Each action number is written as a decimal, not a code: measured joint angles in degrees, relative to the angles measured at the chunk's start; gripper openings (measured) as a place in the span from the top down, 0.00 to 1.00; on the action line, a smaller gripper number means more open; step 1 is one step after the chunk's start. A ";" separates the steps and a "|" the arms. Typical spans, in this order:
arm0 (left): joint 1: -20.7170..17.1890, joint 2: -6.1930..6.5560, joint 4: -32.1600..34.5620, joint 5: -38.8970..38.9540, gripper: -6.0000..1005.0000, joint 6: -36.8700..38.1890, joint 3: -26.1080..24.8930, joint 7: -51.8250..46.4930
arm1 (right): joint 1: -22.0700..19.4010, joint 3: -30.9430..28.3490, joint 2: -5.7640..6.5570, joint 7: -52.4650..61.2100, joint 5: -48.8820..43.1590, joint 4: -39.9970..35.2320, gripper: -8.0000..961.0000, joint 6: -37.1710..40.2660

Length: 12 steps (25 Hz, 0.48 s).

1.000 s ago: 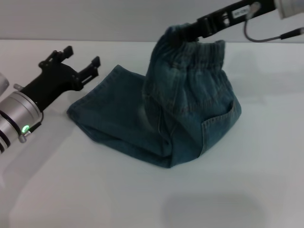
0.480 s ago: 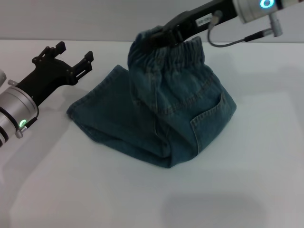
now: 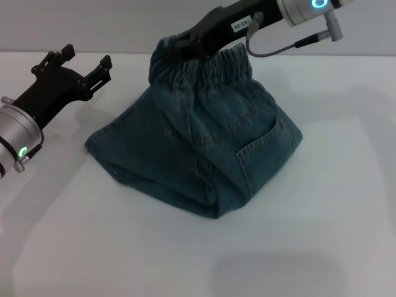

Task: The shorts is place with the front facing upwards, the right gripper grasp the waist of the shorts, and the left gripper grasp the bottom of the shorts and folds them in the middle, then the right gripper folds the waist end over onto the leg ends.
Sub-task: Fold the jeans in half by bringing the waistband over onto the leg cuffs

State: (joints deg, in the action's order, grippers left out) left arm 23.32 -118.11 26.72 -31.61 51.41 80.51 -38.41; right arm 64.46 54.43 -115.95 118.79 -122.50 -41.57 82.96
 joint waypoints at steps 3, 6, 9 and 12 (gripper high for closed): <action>0.11 0.04 0.00 0.00 0.17 0.00 -0.01 0.00 | 0.43 0.03 -0.18 -0.81 0.11 0.00 0.90 0.00; 0.30 0.00 -0.29 -0.01 0.17 0.00 -0.01 0.00 | 0.78 0.07 -0.35 -1.41 0.13 0.00 0.90 0.03; 0.60 -0.03 -0.83 -0.02 0.17 0.01 -0.01 0.01 | 1.00 0.07 -0.70 -2.40 0.16 -0.13 0.89 0.07; 1.36 -0.04 -1.97 -0.03 0.17 0.08 -0.01 0.00 | 1.12 0.07 -0.73 -2.41 0.16 -0.27 0.88 -0.35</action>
State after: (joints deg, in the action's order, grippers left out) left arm 24.68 -118.15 24.75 -31.64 51.49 80.50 -38.40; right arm 65.58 54.49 -116.68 116.38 -122.34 -41.84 82.61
